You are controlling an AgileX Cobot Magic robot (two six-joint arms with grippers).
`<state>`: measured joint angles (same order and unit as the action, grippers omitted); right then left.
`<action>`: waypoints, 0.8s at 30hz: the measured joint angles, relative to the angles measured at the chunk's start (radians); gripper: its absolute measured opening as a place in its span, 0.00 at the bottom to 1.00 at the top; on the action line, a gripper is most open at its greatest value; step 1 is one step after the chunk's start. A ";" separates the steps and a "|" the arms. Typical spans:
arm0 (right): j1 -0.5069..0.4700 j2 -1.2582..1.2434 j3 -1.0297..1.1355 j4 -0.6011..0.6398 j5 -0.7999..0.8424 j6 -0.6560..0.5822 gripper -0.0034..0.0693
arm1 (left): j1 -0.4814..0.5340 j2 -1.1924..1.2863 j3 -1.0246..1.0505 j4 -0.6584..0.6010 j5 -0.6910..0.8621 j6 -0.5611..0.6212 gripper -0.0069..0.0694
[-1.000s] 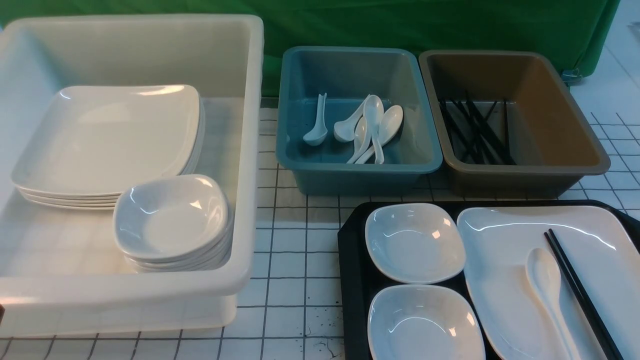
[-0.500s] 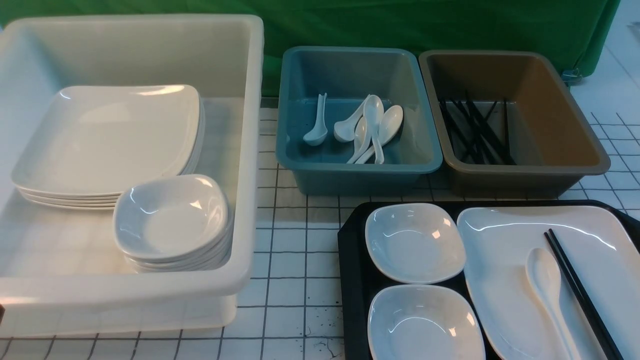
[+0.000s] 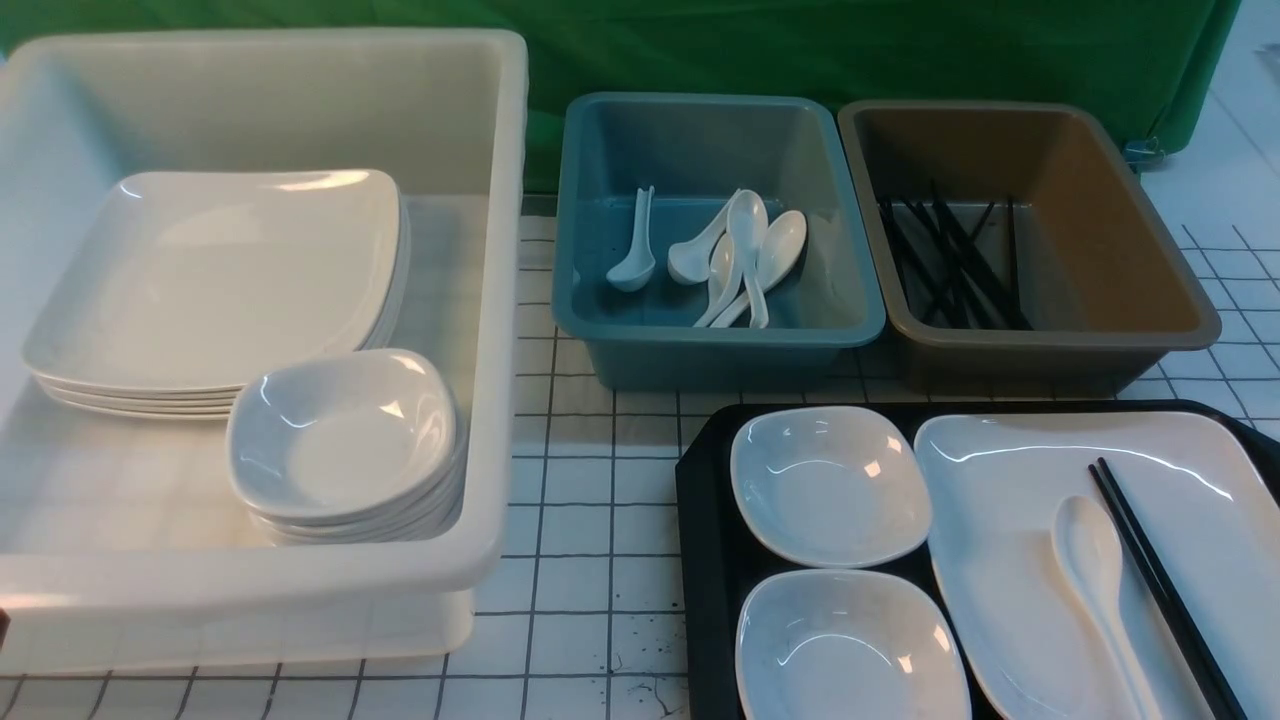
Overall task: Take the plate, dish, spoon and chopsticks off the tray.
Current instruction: Use the right arm to grab a pair of chopsticks from the plate
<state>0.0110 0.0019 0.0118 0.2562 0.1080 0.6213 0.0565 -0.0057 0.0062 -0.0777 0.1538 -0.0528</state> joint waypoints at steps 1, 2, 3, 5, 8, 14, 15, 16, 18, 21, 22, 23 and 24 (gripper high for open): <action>0.001 0.000 0.000 0.001 -0.002 0.004 0.35 | 0.000 0.000 0.000 0.000 0.000 0.000 0.10; 0.002 0.000 0.000 0.001 -0.002 0.004 0.34 | 0.000 0.000 0.000 0.000 0.000 0.000 0.10; 0.008 0.000 -0.017 0.002 0.009 -0.015 0.27 | 0.000 0.000 0.000 0.000 0.000 0.000 0.10; 0.019 0.018 -0.099 0.003 0.022 -0.108 0.14 | 0.000 0.000 0.000 0.000 0.000 0.000 0.10; 0.030 0.117 -0.273 -0.015 0.101 -0.277 0.08 | 0.000 0.000 0.000 0.000 0.000 0.000 0.10; 0.030 0.538 -0.652 -0.176 0.616 -0.493 0.06 | 0.000 0.000 0.000 0.000 0.000 0.000 0.10; 0.030 0.639 -0.690 -0.200 0.711 -0.500 0.07 | 0.000 0.000 0.000 0.000 0.000 0.000 0.10; 0.030 0.704 -0.705 -0.212 0.754 -0.505 0.08 | 0.000 0.000 0.000 0.000 0.000 0.000 0.10; 0.030 0.850 -0.719 -0.231 0.807 -0.521 0.14 | 0.000 0.000 0.000 0.000 0.000 0.000 0.10; 0.030 1.002 -0.725 -0.248 0.826 -0.529 0.27 | 0.000 0.000 0.000 0.000 0.000 0.000 0.10; 0.030 1.067 -0.727 -0.256 0.824 -0.536 0.36 | 0.000 0.000 0.000 0.000 -0.001 0.000 0.10; 0.030 1.113 -0.727 -0.256 0.818 -0.543 0.41 | 0.000 0.000 0.000 0.000 -0.001 0.000 0.10; 0.030 1.122 -0.727 -0.256 0.814 -0.545 0.43 | 0.000 0.000 0.000 0.000 -0.001 0.000 0.10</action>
<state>0.0409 1.1239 -0.7155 0.0000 0.9217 0.0762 0.0565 -0.0057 0.0062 -0.0777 0.1529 -0.0528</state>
